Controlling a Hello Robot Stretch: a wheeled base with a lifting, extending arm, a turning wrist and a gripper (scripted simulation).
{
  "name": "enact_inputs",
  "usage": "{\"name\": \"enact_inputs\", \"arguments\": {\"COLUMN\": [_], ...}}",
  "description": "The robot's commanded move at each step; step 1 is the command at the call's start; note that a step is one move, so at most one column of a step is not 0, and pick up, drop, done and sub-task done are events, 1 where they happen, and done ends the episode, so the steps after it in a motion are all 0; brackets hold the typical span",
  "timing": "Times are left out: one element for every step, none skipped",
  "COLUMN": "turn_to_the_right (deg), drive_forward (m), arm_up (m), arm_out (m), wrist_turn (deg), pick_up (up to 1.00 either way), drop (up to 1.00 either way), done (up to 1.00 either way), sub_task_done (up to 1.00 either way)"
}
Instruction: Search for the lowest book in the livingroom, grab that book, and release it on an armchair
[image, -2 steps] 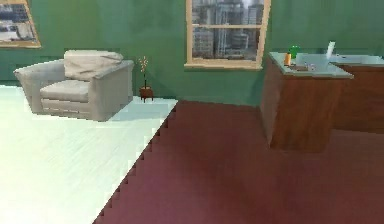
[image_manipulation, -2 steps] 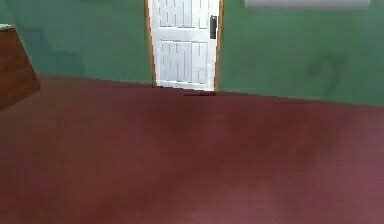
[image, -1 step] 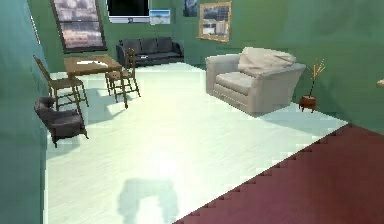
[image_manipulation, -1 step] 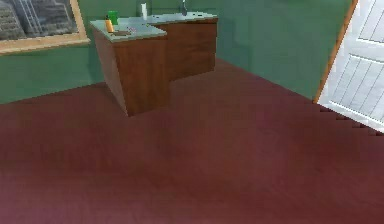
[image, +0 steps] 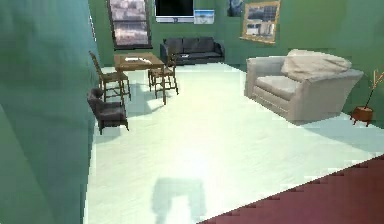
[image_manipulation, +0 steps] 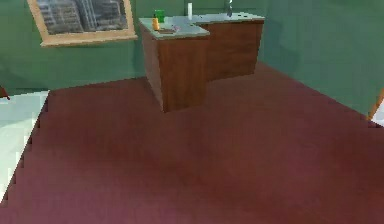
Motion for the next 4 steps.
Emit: {"name": "enact_inputs", "arguments": {"turn_to_the_right": [0.0,-24.0,0.0,12.0], "drive_forward": [0.70,0.00,0.05,0.00], "arm_up": [0.00,0.00,0.00,0.00], "arm_out": [0.00,0.00,0.00,0.00], "wrist_turn": [0.0,0.0,0.0,0.0], "pick_up": [0.00,0.00,0.00,0.00], "drop": [0.00,0.00,0.00,0.00], "done": [0.00,0.00,0.00,0.00], "sub_task_done": [0.00,0.00,0.00,0.00]}}
